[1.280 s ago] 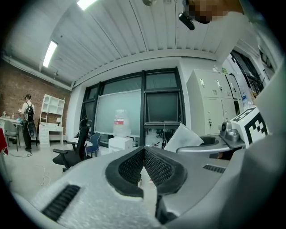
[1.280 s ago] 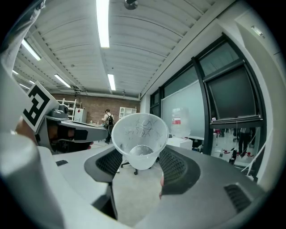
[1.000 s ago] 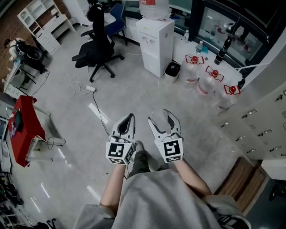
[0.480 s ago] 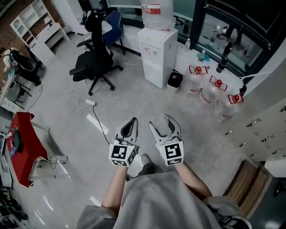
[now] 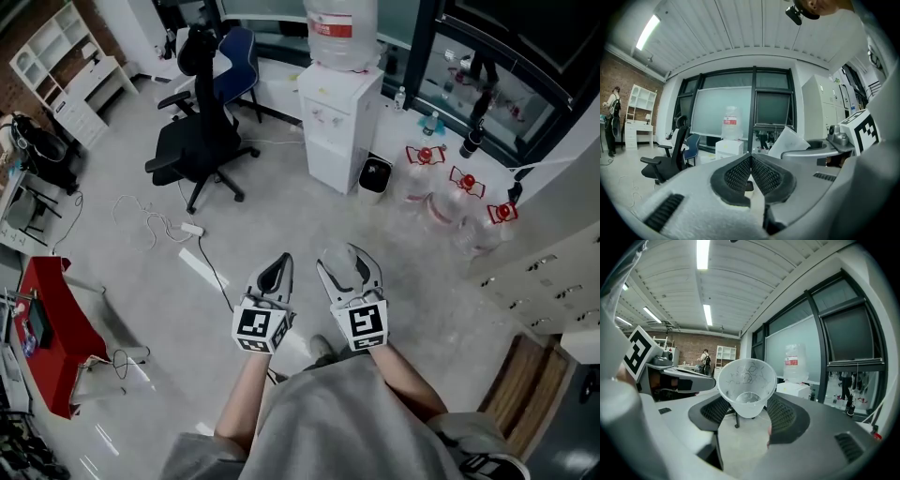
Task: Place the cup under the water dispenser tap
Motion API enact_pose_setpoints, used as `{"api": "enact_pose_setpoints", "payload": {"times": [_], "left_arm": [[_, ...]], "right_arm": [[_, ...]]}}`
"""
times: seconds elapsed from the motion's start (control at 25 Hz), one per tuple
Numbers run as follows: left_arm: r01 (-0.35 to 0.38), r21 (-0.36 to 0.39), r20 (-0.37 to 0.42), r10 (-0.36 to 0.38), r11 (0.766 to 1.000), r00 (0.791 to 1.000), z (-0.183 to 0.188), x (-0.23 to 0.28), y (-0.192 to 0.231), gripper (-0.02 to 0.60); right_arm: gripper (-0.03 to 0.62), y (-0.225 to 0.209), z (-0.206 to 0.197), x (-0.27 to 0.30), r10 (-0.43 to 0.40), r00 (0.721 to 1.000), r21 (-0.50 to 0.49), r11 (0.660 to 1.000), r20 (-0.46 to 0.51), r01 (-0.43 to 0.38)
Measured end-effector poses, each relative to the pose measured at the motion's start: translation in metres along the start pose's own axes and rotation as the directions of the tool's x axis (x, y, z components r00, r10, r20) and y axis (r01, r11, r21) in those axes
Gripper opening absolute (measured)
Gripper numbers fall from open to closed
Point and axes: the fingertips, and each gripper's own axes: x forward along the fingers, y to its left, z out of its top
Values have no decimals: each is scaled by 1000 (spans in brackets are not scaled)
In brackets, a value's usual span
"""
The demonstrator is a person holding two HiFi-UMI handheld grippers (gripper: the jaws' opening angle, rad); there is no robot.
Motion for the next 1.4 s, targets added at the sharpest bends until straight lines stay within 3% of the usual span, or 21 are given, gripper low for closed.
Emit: {"api": "enact_pose_setpoints", "payload": {"times": [0.52,1.4], "left_arm": [[-6,-45,-13,5,999,1000,-3,67,60,9],[-4,-4,-80,4,1000,997,26,272,145,9]], "right_arm": [[256,-30,-4,88,8,1000,-5,1000,-30,-8],[256,-160,2,273,52,998,48,998,-44,-50]]}}
